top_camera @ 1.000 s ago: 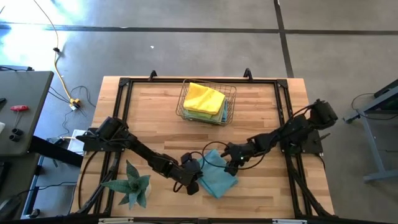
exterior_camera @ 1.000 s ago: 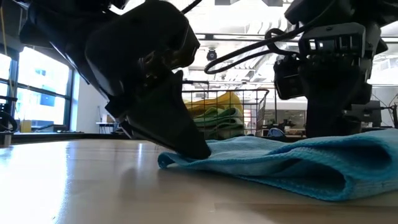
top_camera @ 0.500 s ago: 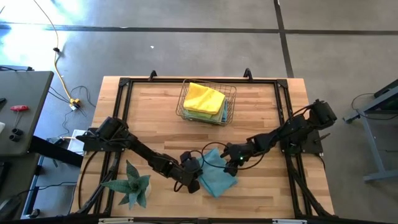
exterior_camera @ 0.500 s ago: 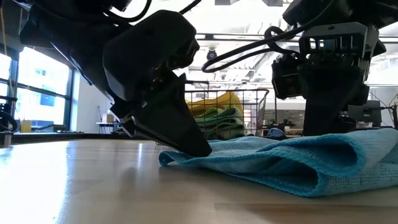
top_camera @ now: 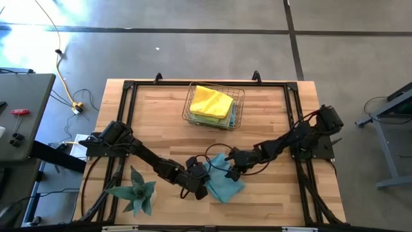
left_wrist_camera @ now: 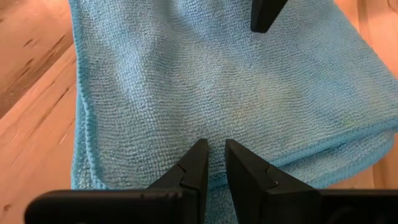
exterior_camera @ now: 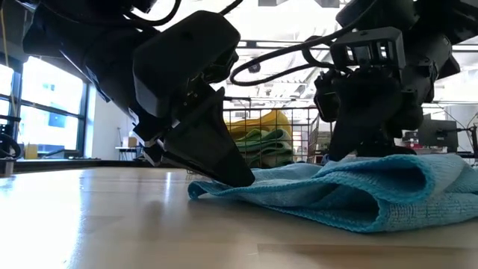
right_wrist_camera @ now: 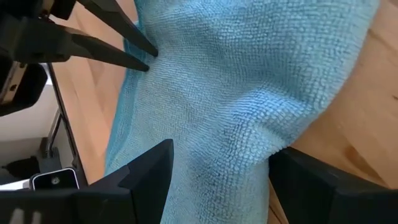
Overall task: Fold microfiber towels
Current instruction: Stack the blue towel on top of the stacked towels into the wire basket
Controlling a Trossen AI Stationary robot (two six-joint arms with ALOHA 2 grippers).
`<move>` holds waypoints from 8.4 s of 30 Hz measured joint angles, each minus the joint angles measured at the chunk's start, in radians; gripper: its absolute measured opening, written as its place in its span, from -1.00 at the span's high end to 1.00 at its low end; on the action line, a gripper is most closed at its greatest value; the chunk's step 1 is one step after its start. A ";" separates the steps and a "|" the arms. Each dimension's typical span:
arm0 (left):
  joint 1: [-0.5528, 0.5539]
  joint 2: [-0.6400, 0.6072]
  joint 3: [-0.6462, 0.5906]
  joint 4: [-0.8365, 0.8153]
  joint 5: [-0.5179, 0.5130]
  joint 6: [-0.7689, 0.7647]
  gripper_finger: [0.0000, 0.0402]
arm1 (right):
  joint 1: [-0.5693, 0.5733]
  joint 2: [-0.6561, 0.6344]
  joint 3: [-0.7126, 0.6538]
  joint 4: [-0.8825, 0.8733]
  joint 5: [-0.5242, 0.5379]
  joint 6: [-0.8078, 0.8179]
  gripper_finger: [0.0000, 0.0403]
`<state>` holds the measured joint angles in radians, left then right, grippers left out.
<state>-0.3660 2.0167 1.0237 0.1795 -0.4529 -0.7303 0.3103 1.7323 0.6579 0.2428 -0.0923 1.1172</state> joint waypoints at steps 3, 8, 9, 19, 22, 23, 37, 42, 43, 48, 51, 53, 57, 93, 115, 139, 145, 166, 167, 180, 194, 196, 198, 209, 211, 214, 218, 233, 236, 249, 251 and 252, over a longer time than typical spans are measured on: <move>0.000 0.000 0.000 0.000 0.004 -0.001 0.77 | 0.001 0.003 -0.002 0.029 0.006 0.003 -0.20; -0.007 -0.003 0.002 -0.019 0.106 -0.086 0.77 | -0.026 0.002 0.001 -0.025 -0.032 -0.001 -0.14; -0.013 -0.004 0.002 -0.025 0.120 -0.113 0.77 | -0.034 0.001 0.001 -0.033 -0.042 -0.014 -0.13; -0.085 0.000 0.000 0.111 0.174 -0.337 0.77 | -0.125 0.001 -0.008 0.132 0.014 -0.165 -0.13; -0.084 0.000 0.000 0.146 0.126 -0.318 0.77 | -0.146 -0.031 -0.007 0.152 -0.025 -0.135 -0.13; -0.081 -0.001 0.000 0.162 0.107 -0.294 0.77 | -0.149 -0.049 -0.006 0.135 -0.061 -0.121 -0.13; -0.024 -0.006 0.010 0.148 0.086 0.532 0.77 | 0.191 -0.278 -0.005 -0.103 0.138 0.413 -0.13; 0.035 -0.006 0.010 0.090 0.114 0.587 0.77 | 0.311 -0.219 -0.005 -0.101 0.315 0.606 -0.13; 0.045 -0.006 0.010 0.077 0.117 0.576 0.77 | 0.326 -0.205 -0.005 -0.099 0.331 0.641 -0.13; 0.058 -0.006 0.010 -0.001 0.120 0.558 0.77 | 0.365 -0.129 -0.005 -0.095 0.344 0.716 -0.13; 0.058 -0.007 0.011 -0.049 0.121 0.538 0.77 | 0.362 -0.082 -0.005 -0.097 0.333 0.715 -0.13; 0.058 -0.010 0.012 -0.077 0.120 0.498 0.77 | 0.347 -0.063 0.000 -0.091 0.329 0.693 -0.13; 0.042 -0.011 0.013 -0.102 0.123 0.383 0.77 | 0.287 -0.046 0.002 -0.087 0.333 0.579 -0.13; -0.029 -0.071 0.009 -0.049 0.075 0.188 0.77 | 0.207 -0.197 -0.004 -0.353 0.278 0.363 -0.14; -0.055 -0.002 0.011 -0.038 0.110 0.060 0.77 | 0.209 -0.038 0.001 -0.107 0.285 0.370 -0.13; -0.046 -0.018 0.009 -0.018 0.136 -0.017 0.77 | 0.205 0.009 -0.005 0.021 0.300 0.311 0.94; -0.048 -0.114 0.009 0.027 0.157 -0.026 0.77 | 0.197 -0.068 -0.006 0.009 0.296 0.270 0.99; -0.179 -0.663 0.010 0.028 -0.244 0.520 0.77 | -0.106 -0.114 0.295 -0.048 0.242 0.050 1.00; -0.191 -0.678 0.010 0.028 -0.270 0.567 0.77 | -0.129 -0.114 0.313 -0.048 0.248 0.046 1.00; -0.237 -0.773 0.010 0.026 -0.526 0.821 0.77 | -0.443 -0.114 0.581 -0.132 0.245 -0.179 1.00; -0.232 -0.773 0.010 0.027 -0.796 0.918 0.77 | -0.670 -0.112 0.718 -0.150 0.141 -0.236 1.00; -0.222 -0.773 0.010 0.027 -0.809 0.935 0.77 | -0.670 -0.101 0.718 -0.134 0.142 -0.229 1.00; -0.211 -0.773 0.010 0.027 -0.812 0.951 0.77 | -0.670 -0.089 0.718 -0.131 0.141 -0.216 1.00; -0.171 -0.773 0.010 0.027 -0.814 0.950 0.77 | -0.668 -0.047 0.718 -0.081 0.140 -0.157 1.00; -0.171 -0.773 0.010 0.027 -0.814 0.951 0.77 | -0.662 -0.047 0.718 -0.060 0.137 -0.129 1.00; -0.170 -0.773 0.010 0.027 -0.813 0.951 0.77 | -0.642 -0.048 0.718 -0.008 0.126 -0.131 1.00; -0.170 -0.773 0.010 0.027 -0.813 0.951 0.77 | -0.622 -0.051 0.719 -0.185 0.171 -0.237 1.00; -0.170 -0.773 0.010 0.024 -0.812 0.936 0.77 | -0.617 -0.049 0.717 -0.891 0.287 -0.332 1.00; -0.170 -0.773 0.010 0.024 -0.812 0.913 0.77 | -0.609 -0.049 0.717 -0.917 0.287 -0.333 1.00; -0.170 -0.773 0.010 0.025 -0.812 0.887 0.77 | -0.595 -0.052 0.717 -0.934 0.283 -0.352 0.41; -0.170 -0.773 0.010 0.025 -0.812 0.887 0.77 | -0.607 -0.062 0.723 -0.964 0.271 -0.391 0.30; -0.171 -0.772 0.010 0.025 -0.812 0.887 0.77 | -0.615 -0.069 0.735 -0.989 0.263 -0.411 0.25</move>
<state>-0.5365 1.2442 1.0336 0.2047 -1.2648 0.1570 -0.3051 1.6633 1.3929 -0.7462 0.1711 0.7063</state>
